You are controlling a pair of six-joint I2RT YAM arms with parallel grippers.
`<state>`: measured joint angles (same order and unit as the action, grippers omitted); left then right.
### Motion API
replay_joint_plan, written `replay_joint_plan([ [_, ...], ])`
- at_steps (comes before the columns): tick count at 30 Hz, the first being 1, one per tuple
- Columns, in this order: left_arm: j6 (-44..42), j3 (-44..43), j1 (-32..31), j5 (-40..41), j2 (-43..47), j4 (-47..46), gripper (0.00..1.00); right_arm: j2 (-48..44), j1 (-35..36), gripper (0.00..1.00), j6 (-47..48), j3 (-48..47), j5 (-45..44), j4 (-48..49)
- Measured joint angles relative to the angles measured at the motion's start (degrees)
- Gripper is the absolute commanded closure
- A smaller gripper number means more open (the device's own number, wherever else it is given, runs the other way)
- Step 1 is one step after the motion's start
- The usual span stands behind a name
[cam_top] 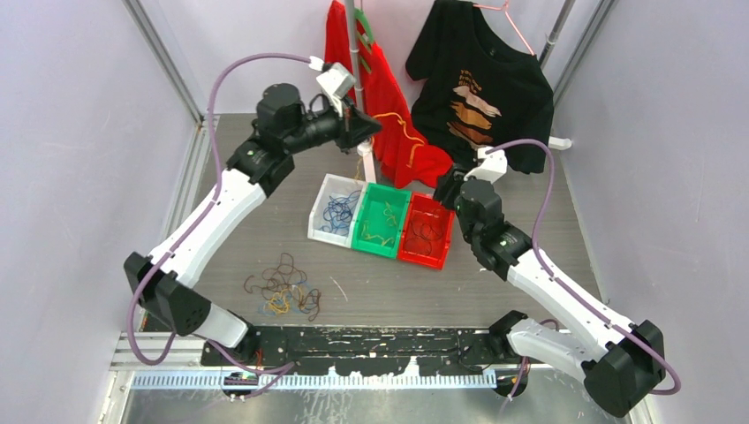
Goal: Untangle the cables
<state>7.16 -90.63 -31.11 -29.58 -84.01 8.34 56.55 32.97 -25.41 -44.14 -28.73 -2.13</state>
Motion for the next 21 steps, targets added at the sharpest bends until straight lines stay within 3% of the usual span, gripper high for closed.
replay_joint_plan([
  [12, 2.1, 2.5, -4.7, 0.6, -4.4, -1.4, 1.00, -1.8, -0.5, 0.50, 1.3, 3.4, -3.3, 1.2],
  [21, -6.9, 14.4, -4.7, 7.5, -4.2, 0.4, 1.00, -2.2, -0.8, 0.52, 1.3, 4.8, -3.1, 2.2],
])
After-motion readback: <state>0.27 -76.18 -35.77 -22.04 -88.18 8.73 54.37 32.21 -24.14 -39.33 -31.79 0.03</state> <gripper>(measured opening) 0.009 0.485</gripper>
